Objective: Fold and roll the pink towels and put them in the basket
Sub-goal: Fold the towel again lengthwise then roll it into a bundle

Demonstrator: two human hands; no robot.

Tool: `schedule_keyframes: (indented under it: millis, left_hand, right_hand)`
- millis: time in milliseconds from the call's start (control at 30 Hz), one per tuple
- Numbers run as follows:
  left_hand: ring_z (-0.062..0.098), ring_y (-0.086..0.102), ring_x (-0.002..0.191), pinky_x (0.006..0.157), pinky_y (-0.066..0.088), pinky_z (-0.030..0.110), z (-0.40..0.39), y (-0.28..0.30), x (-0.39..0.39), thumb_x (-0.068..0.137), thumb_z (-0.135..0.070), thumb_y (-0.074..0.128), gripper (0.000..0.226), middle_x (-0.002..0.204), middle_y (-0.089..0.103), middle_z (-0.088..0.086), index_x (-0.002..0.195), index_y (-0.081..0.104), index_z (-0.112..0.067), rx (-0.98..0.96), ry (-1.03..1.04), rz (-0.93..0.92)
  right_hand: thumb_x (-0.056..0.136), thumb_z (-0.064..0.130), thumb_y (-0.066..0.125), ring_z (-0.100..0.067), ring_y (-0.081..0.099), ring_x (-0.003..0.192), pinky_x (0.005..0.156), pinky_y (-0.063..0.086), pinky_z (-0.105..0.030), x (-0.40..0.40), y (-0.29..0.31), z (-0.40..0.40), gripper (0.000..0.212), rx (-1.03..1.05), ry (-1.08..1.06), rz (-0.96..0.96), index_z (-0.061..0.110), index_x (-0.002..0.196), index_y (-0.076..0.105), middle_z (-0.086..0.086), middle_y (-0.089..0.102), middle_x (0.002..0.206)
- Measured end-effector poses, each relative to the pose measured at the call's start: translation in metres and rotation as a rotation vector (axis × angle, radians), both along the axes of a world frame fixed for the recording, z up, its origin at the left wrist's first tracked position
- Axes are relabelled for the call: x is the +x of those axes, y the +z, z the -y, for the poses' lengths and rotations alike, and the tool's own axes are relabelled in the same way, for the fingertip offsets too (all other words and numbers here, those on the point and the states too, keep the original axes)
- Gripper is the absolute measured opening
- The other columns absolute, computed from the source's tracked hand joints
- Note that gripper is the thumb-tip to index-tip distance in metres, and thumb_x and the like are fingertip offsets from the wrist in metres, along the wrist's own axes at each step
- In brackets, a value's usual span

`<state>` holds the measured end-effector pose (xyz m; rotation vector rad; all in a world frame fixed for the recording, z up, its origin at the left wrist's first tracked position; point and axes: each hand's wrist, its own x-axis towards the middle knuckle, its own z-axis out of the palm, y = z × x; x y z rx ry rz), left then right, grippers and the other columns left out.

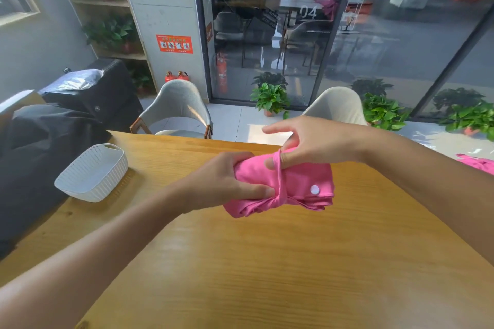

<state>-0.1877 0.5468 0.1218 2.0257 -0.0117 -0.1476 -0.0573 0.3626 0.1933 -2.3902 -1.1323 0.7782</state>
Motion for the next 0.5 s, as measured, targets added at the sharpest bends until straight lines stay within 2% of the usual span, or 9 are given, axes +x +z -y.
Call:
schedule_keyframes:
  millis: [33,100,167,200,267,300,367,433,500]
  left_hand:
    - [0.015,0.073,0.078,0.07,0.062,0.037,0.001,0.005,0.003,0.067,-0.055,0.084,0.043,0.088,0.075,-0.003,0.099,0.07,-0.029,0.044,-0.013,-0.008]
    - [0.013,0.071,0.076,0.067,0.06,0.031,0.004,0.015,0.009,0.067,-0.055,0.081,0.039,0.084,0.075,-0.005,0.093,0.07,-0.029,0.115,-0.079,-0.028]
    - [0.011,0.071,0.076,0.062,0.054,0.023,0.007,0.023,0.015,0.072,-0.049,0.081,0.029,0.083,0.075,-0.007,0.09,0.071,-0.029,0.107,-0.134,-0.076]
    - [0.013,0.072,0.078,0.064,0.054,0.023,0.006,0.025,0.017,0.075,-0.044,0.082,0.027,0.085,0.076,-0.005,0.094,0.072,-0.028,0.061,-0.122,-0.116]
    - [0.021,0.074,0.083,0.07,0.057,0.031,0.002,0.025,0.019,0.073,-0.041,0.083,0.042,0.092,0.077,0.002,0.107,0.068,-0.022,-0.074,-0.059,-0.192]
    - [0.022,0.074,0.082,0.069,0.057,0.032,0.0,0.026,0.02,0.068,-0.042,0.083,0.05,0.091,0.076,0.003,0.11,0.065,-0.021,-0.124,-0.034,-0.211]
    - [0.02,0.072,0.078,0.065,0.055,0.03,-0.003,0.024,0.019,0.063,-0.047,0.083,0.054,0.088,0.075,0.003,0.107,0.063,-0.022,-0.166,-0.022,-0.223]
    - [0.019,0.071,0.076,0.062,0.054,0.028,-0.005,0.019,0.018,0.068,-0.048,0.081,0.041,0.085,0.073,0.002,0.097,0.066,-0.025,-0.18,-0.013,-0.249]
    - [0.017,0.069,0.072,0.059,0.053,0.026,-0.007,0.015,0.015,0.077,-0.048,0.074,0.019,0.082,0.071,-0.002,0.082,0.07,-0.031,-0.227,0.016,-0.304]
  right_hand:
    - [0.071,0.07,0.071,0.001,0.066,0.1,0.091,0.051,-0.024,-0.002,0.002,-0.004,0.095,-0.034,0.018,0.043,0.038,0.152,0.034,0.016,0.072,0.112]
    - [0.081,0.068,0.063,0.004,0.056,0.108,0.087,0.042,-0.012,-0.008,0.004,-0.013,0.084,-0.096,0.101,0.129,0.038,0.153,0.032,0.018,0.057,0.137]
    - [0.092,0.061,0.054,0.002,0.05,0.114,0.088,0.039,-0.013,-0.011,0.005,-0.019,0.065,-0.15,0.176,0.141,0.037,0.15,0.038,0.019,0.046,0.147]
    - [0.097,0.054,0.051,-0.001,0.052,0.115,0.089,0.041,-0.016,-0.011,0.004,-0.02,0.053,-0.147,0.17,0.088,0.035,0.146,0.045,0.016,0.05,0.144]
    - [0.1,0.036,0.051,-0.012,0.062,0.109,0.09,0.05,-0.029,-0.009,-0.001,-0.015,0.033,-0.047,0.071,-0.045,0.031,0.132,0.059,0.006,0.062,0.128]
    - [0.097,0.031,0.054,-0.016,0.066,0.099,0.088,0.053,-0.037,-0.008,-0.005,-0.013,0.029,0.033,-0.004,-0.062,0.03,0.125,0.062,0.002,0.067,0.115]
    - [0.089,0.028,0.063,-0.014,0.063,0.075,0.074,0.052,-0.038,-0.009,-0.017,-0.008,0.028,0.198,-0.158,0.017,0.032,0.117,0.064,0.002,0.067,0.089]
    - [0.083,0.027,0.069,-0.006,0.058,0.066,0.071,0.046,-0.031,-0.011,-0.029,-0.005,0.032,0.347,-0.256,0.179,0.032,0.114,0.063,0.009,0.064,0.073]
    - [0.081,0.04,0.074,-0.004,0.063,0.076,0.076,0.05,-0.032,-0.011,-0.031,0.002,0.042,0.411,-0.258,0.234,0.034,0.12,0.061,0.009,0.069,0.078]
